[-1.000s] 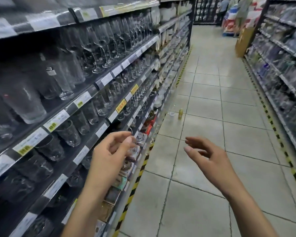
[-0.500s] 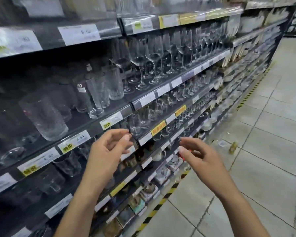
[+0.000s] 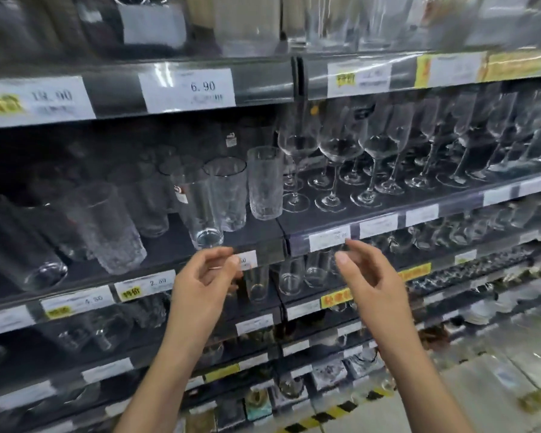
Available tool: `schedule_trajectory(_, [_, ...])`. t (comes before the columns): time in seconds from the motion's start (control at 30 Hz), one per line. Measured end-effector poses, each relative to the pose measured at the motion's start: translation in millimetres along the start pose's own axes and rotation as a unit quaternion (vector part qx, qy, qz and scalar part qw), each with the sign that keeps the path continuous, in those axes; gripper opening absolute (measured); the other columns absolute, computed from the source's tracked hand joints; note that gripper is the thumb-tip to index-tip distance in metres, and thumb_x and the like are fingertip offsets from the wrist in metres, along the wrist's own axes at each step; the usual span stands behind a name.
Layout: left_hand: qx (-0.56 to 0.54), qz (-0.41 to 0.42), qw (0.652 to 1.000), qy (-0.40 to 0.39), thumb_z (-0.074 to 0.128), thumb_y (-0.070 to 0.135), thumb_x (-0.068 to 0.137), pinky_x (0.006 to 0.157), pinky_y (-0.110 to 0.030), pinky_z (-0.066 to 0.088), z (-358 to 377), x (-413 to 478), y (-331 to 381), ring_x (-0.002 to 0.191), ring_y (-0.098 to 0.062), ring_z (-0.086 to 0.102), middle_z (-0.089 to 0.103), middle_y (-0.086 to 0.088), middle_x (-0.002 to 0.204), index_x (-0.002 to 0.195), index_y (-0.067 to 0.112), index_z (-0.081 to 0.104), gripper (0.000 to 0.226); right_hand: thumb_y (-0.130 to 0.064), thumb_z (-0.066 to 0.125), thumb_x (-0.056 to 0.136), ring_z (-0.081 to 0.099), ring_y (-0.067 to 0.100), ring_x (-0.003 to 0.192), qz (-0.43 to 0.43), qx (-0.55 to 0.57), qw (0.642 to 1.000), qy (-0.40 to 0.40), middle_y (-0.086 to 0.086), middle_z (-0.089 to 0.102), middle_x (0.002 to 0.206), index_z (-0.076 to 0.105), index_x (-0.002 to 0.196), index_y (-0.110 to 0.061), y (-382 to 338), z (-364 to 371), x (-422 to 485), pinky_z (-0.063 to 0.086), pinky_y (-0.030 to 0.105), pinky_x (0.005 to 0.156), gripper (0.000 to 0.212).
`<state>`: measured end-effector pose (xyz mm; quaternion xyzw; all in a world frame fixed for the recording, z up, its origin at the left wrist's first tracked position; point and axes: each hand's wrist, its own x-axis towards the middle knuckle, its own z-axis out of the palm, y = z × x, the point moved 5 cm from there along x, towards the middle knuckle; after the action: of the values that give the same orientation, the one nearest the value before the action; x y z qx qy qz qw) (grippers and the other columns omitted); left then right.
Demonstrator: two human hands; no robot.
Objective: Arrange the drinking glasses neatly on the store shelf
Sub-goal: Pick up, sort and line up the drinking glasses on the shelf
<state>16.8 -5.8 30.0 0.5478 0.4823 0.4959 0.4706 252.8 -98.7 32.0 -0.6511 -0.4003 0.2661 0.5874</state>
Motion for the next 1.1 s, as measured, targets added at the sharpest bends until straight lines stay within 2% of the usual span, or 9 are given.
schedule_trajectory(0.13, [0.026, 0.014, 0.991, 0.129, 0.073, 0.025, 0.087, 0.080, -0.016, 0.054, -7, 16, 7, 0.091, -0.003, 0.067, 0.070, 0.005, 0.104, 0.108, 0.023, 0.063, 0.024, -0.064, 0.067, 0.072, 0.061, -0.005, 0.105, -0.017, -0.012, 0.997, -0.070, -0.018, 0.064, 0.116, 0.053, 0.133, -0.036, -5, 25, 55, 0.050, 0.023, 0.091, 0.068])
schedule_trajectory(0.3, [0.081, -0.004, 0.971, 0.224, 0.079, 0.042, 0.078, 0.108, -0.035, 0.042, -6, 34, 11, 0.124, -0.011, 0.052, 0.054, 0.007, 0.136, 0.137, 0.024, 0.045, 0.070, -0.057, 0.072, 0.079, 0.055, 0.005, 0.118, -0.030, -0.037, 0.989, -0.139, -0.012, 0.056, 0.131, 0.045, 0.142, -0.032, -11, 51, 109, 0.047, 0.032, 0.103, 0.074])
schedule_trajectory(0.43, [0.087, -0.017, 0.968, 0.236, 0.082, 0.041, 0.075, 0.110, -0.035, 0.039, 3, 52, 9, 0.130, -0.010, 0.045, 0.043, 0.008, 0.146, 0.150, 0.028, 0.026, 0.094, -0.054, 0.074, 0.079, 0.048, 0.005, 0.123, -0.042, -0.037, 0.980, -0.192, -0.011, 0.048, 0.141, 0.034, 0.148, -0.031, -13, 76, 141, 0.042, 0.029, 0.106, 0.083])
schedule_trajectory(0.53, [0.096, 0.000, 0.968, 0.231, 0.082, 0.026, 0.079, 0.097, -0.018, 0.036, 14, 61, 12, 0.113, 0.002, 0.048, 0.046, 0.022, 0.125, 0.149, 0.022, 0.027, 0.090, -0.046, 0.078, 0.081, 0.050, -0.003, 0.106, -0.042, -0.030, 0.976, -0.210, -0.026, 0.050, 0.120, 0.036, 0.146, -0.030, -10, 95, 153, 0.041, 0.017, 0.091, 0.079])
schedule_trajectory(0.63, [0.109, 0.004, 0.966, 0.235, 0.082, 0.022, 0.080, 0.093, -0.017, 0.035, 19, 67, 10, 0.111, 0.000, 0.048, 0.045, 0.021, 0.118, 0.148, 0.021, 0.028, 0.087, -0.040, 0.079, 0.081, 0.051, -0.004, 0.093, -0.047, -0.039, 0.978, -0.200, -0.036, 0.048, 0.096, 0.042, 0.140, -0.031, -4, 106, 159, 0.038, 0.014, 0.080, 0.071])
schedule_trajectory(0.77, [0.132, -0.004, 0.962, 0.240, 0.082, 0.030, 0.079, 0.097, -0.025, 0.040, 9, 76, 0, 0.121, -0.010, 0.052, 0.052, 0.011, 0.129, 0.147, 0.019, 0.033, 0.084, -0.042, 0.077, 0.082, 0.055, 0.006, 0.100, -0.063, -0.052, 0.983, -0.167, -0.015, 0.060, 0.113, 0.042, 0.141, -0.027, -5, 114, 164, 0.040, 0.023, 0.085, 0.071])
schedule_trajectory(0.87, [0.145, -0.015, 0.960, 0.237, 0.080, 0.032, 0.080, 0.092, -0.024, 0.041, 3, 82, -4, 0.121, -0.012, 0.055, 0.058, 0.007, 0.130, 0.145, 0.018, 0.038, 0.079, -0.047, 0.076, 0.081, 0.061, 0.017, 0.109, -0.070, -0.064, 0.985, -0.144, -0.005, 0.065, 0.123, 0.043, 0.141, -0.024, -5, 120, 169, 0.046, 0.028, 0.087, 0.073])
schedule_trajectory(0.97, [0.142, -0.018, 0.964, 0.222, 0.081, 0.032, 0.080, 0.096, -0.028, 0.044, 1, 87, -4, 0.119, -0.011, 0.056, 0.058, 0.010, 0.127, 0.145, 0.020, 0.038, 0.079, -0.051, 0.076, 0.078, 0.061, 0.024, 0.116, -0.066, -0.067, 0.987, -0.131, -0.002, 0.065, 0.127, 0.045, 0.141, -0.024, -6, 128, 175, 0.051, 0.040, 0.095, 0.076])
schedule_trajectory(1.1, [0.169, -0.026, 0.967, 0.192, 0.082, 0.031, 0.079, 0.100, -0.032, 0.046, -4, 91, -6, 0.115, -0.012, 0.059, 0.058, 0.022, 0.112, 0.126, 0.032, 0.041, 0.062, -0.046, 0.078, 0.078, 0.062, 0.024, 0.115, -0.069, -0.062, 0.988, -0.126, -0.001, 0.065, 0.127, 0.046, 0.139, -0.023, -8, 135, 179, 0.051, 0.037, 0.095, 0.073])
